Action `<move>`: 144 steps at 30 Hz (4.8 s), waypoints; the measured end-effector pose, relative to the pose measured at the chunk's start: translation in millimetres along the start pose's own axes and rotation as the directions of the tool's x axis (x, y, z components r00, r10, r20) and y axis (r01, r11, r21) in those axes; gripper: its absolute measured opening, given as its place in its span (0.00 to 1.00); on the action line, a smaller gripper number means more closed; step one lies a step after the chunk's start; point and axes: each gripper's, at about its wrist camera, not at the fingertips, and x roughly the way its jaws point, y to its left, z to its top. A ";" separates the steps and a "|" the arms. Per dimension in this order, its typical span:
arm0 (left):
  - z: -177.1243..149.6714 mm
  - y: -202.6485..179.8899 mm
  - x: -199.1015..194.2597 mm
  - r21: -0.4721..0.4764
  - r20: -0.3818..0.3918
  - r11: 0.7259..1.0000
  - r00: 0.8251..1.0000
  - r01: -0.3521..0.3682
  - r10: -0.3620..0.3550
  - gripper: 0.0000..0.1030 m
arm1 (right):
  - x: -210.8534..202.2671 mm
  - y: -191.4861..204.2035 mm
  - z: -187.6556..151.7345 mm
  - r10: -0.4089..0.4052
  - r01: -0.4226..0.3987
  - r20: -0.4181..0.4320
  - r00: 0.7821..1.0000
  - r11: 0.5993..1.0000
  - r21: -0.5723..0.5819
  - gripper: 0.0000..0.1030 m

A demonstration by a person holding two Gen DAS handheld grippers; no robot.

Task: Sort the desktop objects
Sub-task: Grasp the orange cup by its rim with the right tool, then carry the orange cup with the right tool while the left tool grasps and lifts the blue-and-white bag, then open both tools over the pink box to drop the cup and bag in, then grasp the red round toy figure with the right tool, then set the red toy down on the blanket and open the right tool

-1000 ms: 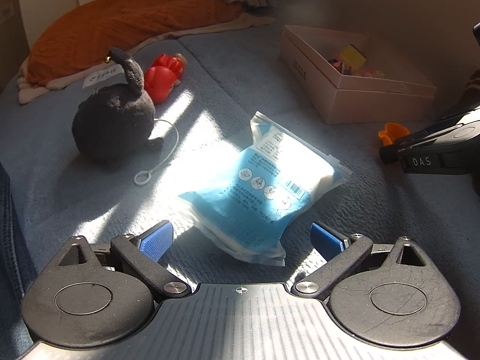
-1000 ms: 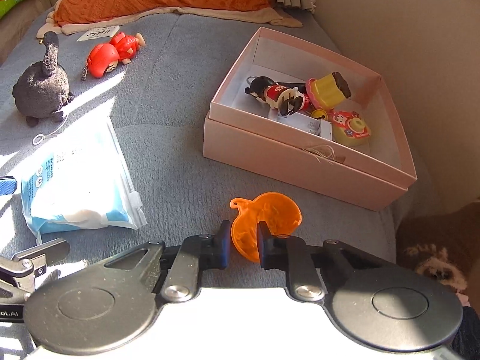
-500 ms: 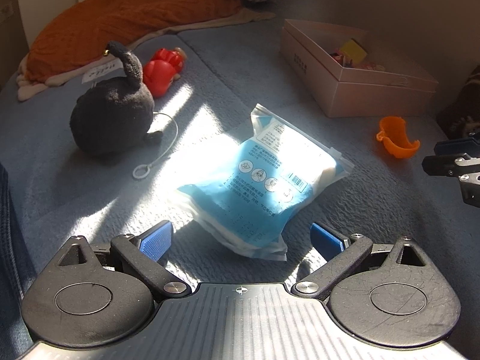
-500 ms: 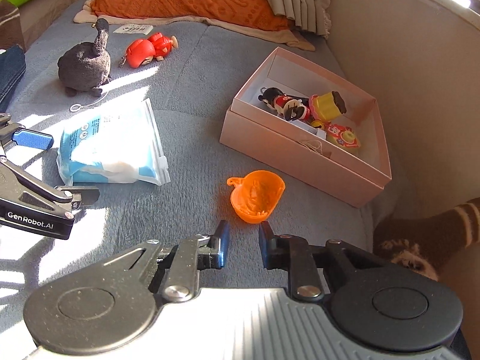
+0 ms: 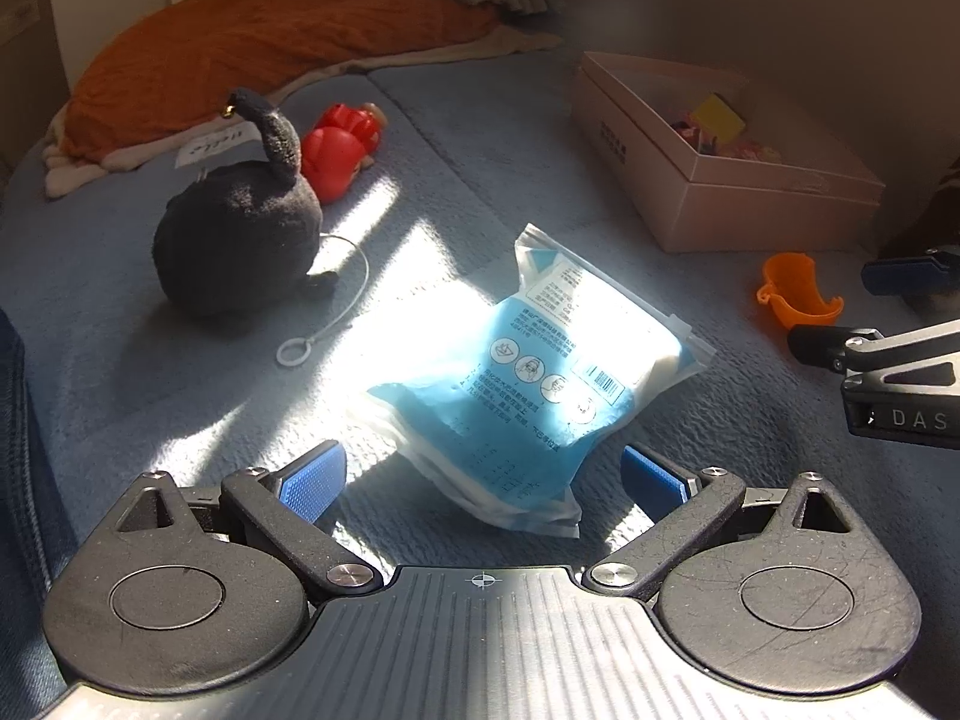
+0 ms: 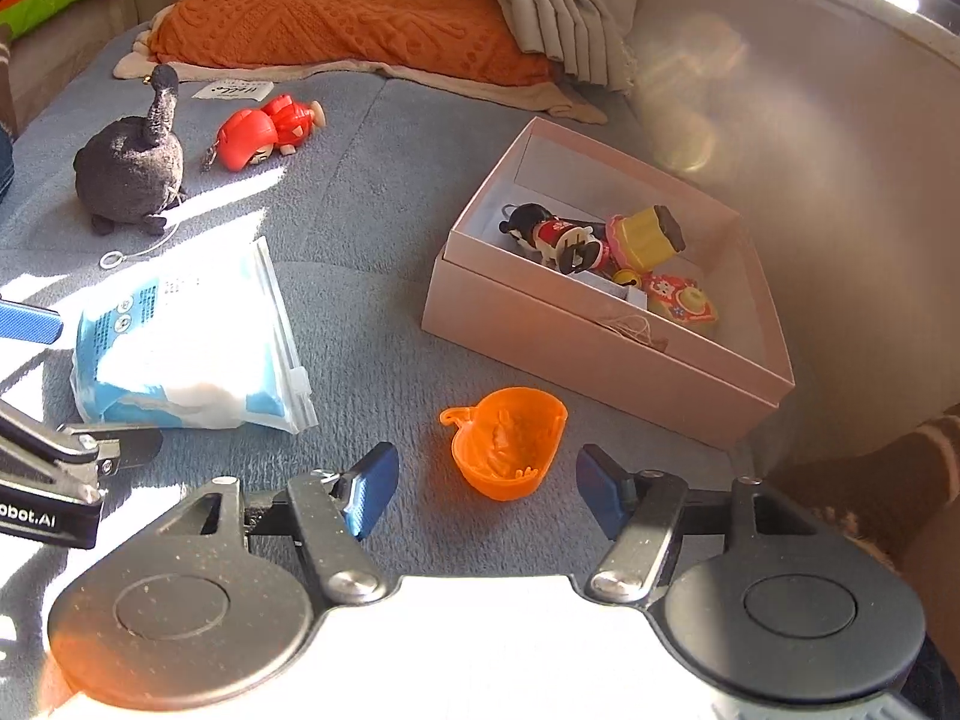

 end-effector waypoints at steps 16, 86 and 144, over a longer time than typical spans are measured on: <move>4.7 -9.0 2.4 0.072 0.034 0.997 0.999 -0.014 0.012 0.98 | -41.8 -44.3 0.7 0.117 -0.106 -0.099 0.988 0.988 0.111 0.45; 71.5 -29.4 -101.2 0.258 0.051 0.953 0.983 0.160 -0.179 1.00 | 12.2 -124.6 145.9 0.109 -0.150 0.133 0.985 0.924 0.351 0.60; 18.4 35.7 5.9 -0.142 -0.022 0.980 0.990 -0.140 0.138 1.00 | -30.6 -40.8 13.6 0.121 -0.096 -0.210 0.970 0.988 0.123 0.10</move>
